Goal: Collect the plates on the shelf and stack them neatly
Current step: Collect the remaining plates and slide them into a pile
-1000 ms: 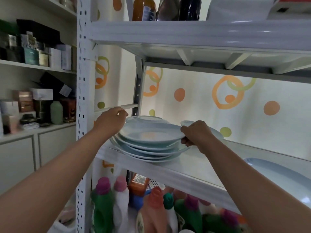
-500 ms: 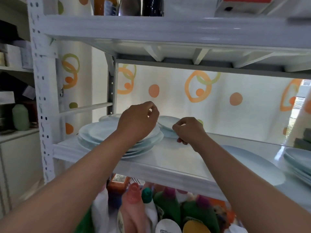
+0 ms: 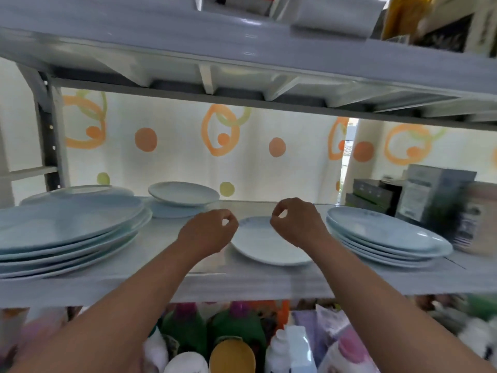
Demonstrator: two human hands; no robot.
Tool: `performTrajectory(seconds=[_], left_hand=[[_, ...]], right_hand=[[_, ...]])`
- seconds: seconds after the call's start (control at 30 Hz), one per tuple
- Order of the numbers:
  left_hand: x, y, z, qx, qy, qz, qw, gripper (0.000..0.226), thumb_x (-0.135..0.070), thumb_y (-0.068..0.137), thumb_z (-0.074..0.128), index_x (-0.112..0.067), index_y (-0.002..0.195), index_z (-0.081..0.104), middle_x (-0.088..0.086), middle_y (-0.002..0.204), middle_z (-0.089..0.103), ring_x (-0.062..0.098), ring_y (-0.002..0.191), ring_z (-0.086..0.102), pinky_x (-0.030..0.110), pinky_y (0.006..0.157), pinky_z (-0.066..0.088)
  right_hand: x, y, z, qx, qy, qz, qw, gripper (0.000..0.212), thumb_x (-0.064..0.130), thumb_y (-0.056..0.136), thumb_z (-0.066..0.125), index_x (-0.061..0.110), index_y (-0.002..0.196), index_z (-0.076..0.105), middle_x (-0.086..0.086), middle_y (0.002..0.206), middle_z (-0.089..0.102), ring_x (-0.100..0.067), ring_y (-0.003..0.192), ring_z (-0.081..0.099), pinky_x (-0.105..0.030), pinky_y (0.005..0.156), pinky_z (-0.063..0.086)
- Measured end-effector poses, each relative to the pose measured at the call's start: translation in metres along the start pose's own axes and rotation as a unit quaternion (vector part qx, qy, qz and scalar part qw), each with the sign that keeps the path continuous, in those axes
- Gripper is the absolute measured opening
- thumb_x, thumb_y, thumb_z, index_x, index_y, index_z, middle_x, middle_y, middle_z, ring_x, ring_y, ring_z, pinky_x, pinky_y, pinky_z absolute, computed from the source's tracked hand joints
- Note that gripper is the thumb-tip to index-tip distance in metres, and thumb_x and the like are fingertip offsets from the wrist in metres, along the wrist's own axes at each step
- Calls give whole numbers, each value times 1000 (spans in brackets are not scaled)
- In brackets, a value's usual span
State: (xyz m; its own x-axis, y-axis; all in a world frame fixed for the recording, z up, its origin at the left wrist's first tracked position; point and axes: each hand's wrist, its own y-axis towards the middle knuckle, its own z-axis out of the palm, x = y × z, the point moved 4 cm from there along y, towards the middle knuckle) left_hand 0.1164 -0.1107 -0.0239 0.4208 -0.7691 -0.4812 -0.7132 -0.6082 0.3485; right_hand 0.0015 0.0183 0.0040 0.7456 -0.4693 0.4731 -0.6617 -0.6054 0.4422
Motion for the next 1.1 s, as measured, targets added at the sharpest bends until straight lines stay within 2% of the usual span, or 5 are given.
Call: performTrajectory(seconds=[0.17,0.3,0.6,0.77,1.1], left_hand=[[1,16,19,-13,45,-18,999,33,-44,91,40,-29,110,61,4,106,68,27,94,65,32,86,44],[10,24,27,-9,62,-42,997,35,-44,91,39,-28,114,60,5,116,66,27,107,59,34,88,43],[21,30,31,9,16,-39,999,34,-33,94,40,-23,115,64,4,122,65,24,108,59,31,85,41],[28,35,24,-26,-11,-37,999,35,-32,92,34,-20,99,66,5,87,68,24,76,64,31,70,40],[-8,33,23,-141,-319,-14,937,24,-33,94,29,-31,95,54,9,91,62,21,65,58,30,58,38]], right_hand=[[-51,-8,-11,53,-142,55,987,23,21,82,49,8,94,63,-8,86,63,-23,79,58,-25,66,45],[-69,-15,-5,113,-144,84,979,33,26,87,46,8,113,57,-13,106,63,-26,91,62,-35,79,55],[-87,-21,1,102,180,233,950,30,-1,86,39,13,97,64,-8,67,58,-16,53,53,-21,44,43],[-78,-23,3,64,293,241,923,34,-7,84,33,3,96,63,-13,61,57,-17,48,54,-24,44,46],[-74,-14,-45,-79,372,219,899,35,-8,81,35,3,95,65,-12,63,56,-18,44,51,-26,44,43]])
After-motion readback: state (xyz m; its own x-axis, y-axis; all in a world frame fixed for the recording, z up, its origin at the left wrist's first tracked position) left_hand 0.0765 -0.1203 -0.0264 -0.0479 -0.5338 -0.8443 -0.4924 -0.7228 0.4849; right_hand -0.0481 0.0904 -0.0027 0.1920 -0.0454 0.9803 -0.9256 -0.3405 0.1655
